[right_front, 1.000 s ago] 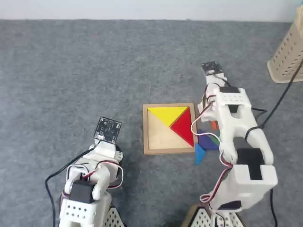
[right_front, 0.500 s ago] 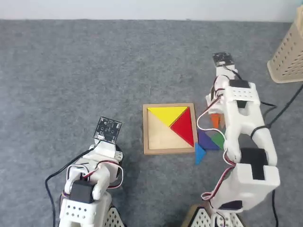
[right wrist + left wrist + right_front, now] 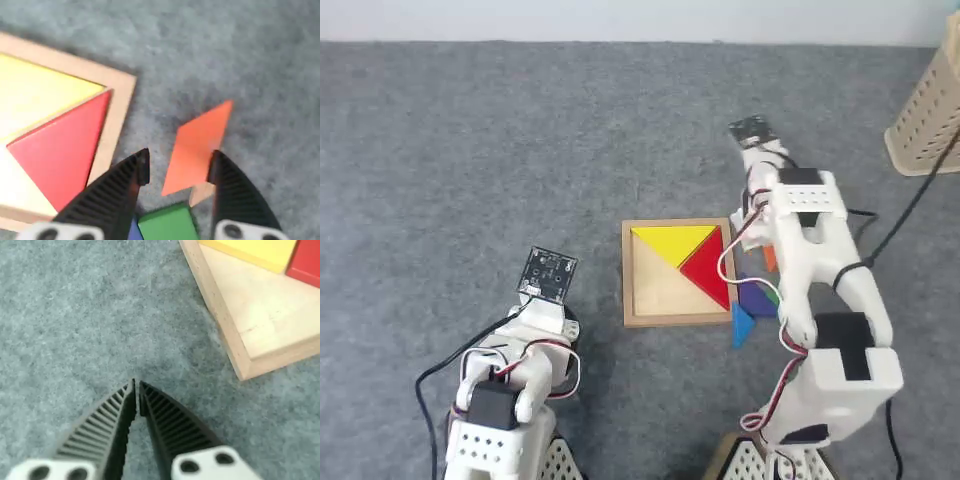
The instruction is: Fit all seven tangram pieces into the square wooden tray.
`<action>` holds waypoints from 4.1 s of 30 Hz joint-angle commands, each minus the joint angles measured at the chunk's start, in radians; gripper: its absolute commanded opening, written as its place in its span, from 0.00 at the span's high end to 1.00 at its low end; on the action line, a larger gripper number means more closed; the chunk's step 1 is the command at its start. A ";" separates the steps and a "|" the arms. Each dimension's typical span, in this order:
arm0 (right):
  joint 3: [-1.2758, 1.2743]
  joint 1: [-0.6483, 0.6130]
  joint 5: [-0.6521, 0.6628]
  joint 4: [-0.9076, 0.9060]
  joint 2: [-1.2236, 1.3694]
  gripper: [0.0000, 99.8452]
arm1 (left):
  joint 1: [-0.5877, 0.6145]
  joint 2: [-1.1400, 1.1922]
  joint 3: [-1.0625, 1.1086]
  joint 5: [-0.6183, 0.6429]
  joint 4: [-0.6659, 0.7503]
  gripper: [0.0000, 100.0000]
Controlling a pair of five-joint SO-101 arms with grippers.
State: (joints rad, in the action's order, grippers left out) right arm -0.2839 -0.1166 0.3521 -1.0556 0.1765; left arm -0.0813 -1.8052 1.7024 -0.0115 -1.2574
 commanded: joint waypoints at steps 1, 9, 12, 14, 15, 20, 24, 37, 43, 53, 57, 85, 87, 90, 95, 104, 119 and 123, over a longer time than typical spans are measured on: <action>0.058 -0.008 0.048 -0.007 0.030 0.73 | 0.003 -0.020 -0.018 0.008 -0.006 0.99; 0.127 -0.004 0.046 -0.012 0.157 0.73 | 0.003 -0.020 -0.018 0.008 -0.006 0.99; 0.129 -0.004 0.032 -0.012 0.165 0.74 | 0.003 -0.020 -0.018 0.008 -0.006 0.99; 0.129 -0.004 0.006 -0.012 0.165 0.79 | 0.003 -0.020 -0.018 0.008 -0.006 0.99; 0.129 -0.004 0.002 -0.012 0.165 0.82 | 0.003 -0.020 -0.018 0.008 -0.006 0.99; 0.123 -0.004 -0.006 -0.013 0.128 0.91 | 0.003 -0.020 -0.018 0.008 -0.006 0.99; 0.110 -0.004 -0.040 -0.021 0.090 0.92 | 0.003 -0.020 -0.018 0.008 -0.006 0.99; 0.117 0.019 -0.041 -0.033 0.077 0.91 | 0.003 -0.020 -0.018 0.008 -0.006 0.99; 0.120 0.065 -0.034 -0.025 0.068 0.76 | 0.003 -0.020 -0.018 0.008 -0.006 0.99; 0.238 0.076 0.011 -0.133 0.067 0.74 | 0.003 -0.020 -0.018 0.008 -0.006 0.99; 0.212 0.010 0.051 -0.163 0.059 0.74 | 0.003 -0.020 -0.018 0.008 -0.006 0.99; 0.015 -0.038 0.133 0.031 0.091 0.74 | 0.003 -0.020 -0.018 0.008 -0.006 0.99; 0.015 -0.038 0.132 0.033 0.096 0.74 | 0.003 -0.020 -0.018 0.008 -0.006 0.99; 0.015 -0.041 0.130 0.033 0.096 0.74 | 0.003 -0.020 -0.018 0.008 -0.006 0.99; 0.000 -0.093 0.133 0.024 0.094 0.76 | 0.003 -0.020 -0.018 0.008 -0.006 0.99; -0.002 -0.047 0.132 0.030 0.088 0.83 | 0.003 -0.020 -0.018 0.008 -0.006 0.99; -0.008 -0.015 0.183 0.008 0.113 0.91 | 0.003 -0.020 -0.018 0.008 -0.006 0.99; -0.008 -0.015 0.176 0.004 0.111 0.99 | 0.003 -0.020 -0.018 0.008 -0.006 0.99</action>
State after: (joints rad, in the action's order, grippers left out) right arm -0.2915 -0.1350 0.5178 -1.0311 0.2946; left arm -0.0813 -1.8052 1.7024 -0.0115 -1.2574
